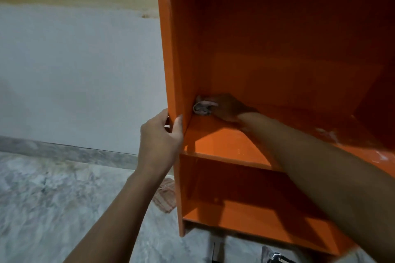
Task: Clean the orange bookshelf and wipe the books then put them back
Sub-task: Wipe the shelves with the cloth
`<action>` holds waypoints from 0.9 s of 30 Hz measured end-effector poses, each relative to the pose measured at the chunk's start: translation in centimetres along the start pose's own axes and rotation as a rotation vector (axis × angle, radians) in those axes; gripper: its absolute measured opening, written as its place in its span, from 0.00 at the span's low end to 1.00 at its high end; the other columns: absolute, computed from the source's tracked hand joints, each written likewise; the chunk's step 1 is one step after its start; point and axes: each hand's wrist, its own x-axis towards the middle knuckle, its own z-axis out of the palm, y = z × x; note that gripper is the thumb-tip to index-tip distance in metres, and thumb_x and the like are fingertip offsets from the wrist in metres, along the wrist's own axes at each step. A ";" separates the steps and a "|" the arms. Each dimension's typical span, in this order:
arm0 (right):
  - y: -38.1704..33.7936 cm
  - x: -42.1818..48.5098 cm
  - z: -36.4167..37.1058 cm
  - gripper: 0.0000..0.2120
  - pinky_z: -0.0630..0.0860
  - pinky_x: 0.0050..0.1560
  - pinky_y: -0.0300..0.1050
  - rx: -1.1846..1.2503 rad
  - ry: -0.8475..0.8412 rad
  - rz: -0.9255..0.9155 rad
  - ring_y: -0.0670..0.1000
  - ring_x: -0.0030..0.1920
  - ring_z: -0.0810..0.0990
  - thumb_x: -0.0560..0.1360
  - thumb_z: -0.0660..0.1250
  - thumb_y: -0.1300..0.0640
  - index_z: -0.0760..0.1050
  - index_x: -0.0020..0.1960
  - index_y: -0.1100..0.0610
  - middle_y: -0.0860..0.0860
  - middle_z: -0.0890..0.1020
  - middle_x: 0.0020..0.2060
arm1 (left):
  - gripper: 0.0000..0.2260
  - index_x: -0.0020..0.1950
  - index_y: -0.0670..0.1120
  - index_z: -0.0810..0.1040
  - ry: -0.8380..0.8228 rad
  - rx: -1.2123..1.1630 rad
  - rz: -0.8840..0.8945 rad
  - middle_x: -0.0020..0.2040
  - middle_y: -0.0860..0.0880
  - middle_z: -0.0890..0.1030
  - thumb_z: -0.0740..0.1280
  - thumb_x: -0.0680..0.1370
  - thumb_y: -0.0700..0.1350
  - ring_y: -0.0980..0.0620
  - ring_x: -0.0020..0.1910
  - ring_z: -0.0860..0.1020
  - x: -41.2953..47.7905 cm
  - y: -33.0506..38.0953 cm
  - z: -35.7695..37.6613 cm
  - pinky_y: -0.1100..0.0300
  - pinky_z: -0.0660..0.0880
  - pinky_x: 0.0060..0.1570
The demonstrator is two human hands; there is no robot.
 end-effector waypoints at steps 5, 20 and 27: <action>-4.3 -6.4 0.1 0.22 0.76 0.60 0.50 0.085 -0.103 -0.108 0.49 0.58 0.80 0.72 0.59 0.55 0.77 0.63 0.43 0.47 0.81 0.60 | 0.04 0.47 0.53 0.77 0.003 -0.006 -0.004 0.38 0.58 0.78 0.65 0.81 0.49 0.64 0.36 0.77 0.1 0.3 -0.3 0.75 0.68 0.32; -6.0 -18.0 -9.1 0.25 0.79 0.54 0.40 0.561 0.114 -0.088 0.41 0.51 0.82 0.69 0.60 0.74 0.82 0.57 0.53 0.46 0.84 0.52 | 0.25 0.71 0.45 0.70 0.198 0.030 -0.478 0.66 0.41 0.74 0.65 0.79 0.57 0.41 0.62 0.75 -4.8 1.5 3.4 0.45 0.74 0.58; 6.3 -10.0 -12.7 0.18 0.73 0.45 0.39 0.312 0.228 0.076 0.54 0.55 0.80 0.76 0.61 0.70 0.79 0.62 0.59 0.56 0.82 0.57 | 0.12 0.56 0.46 0.73 0.155 -0.531 -1.024 0.49 0.47 0.81 0.64 0.80 0.54 0.43 0.52 0.79 -7.0 4.1 7.1 0.42 0.76 0.59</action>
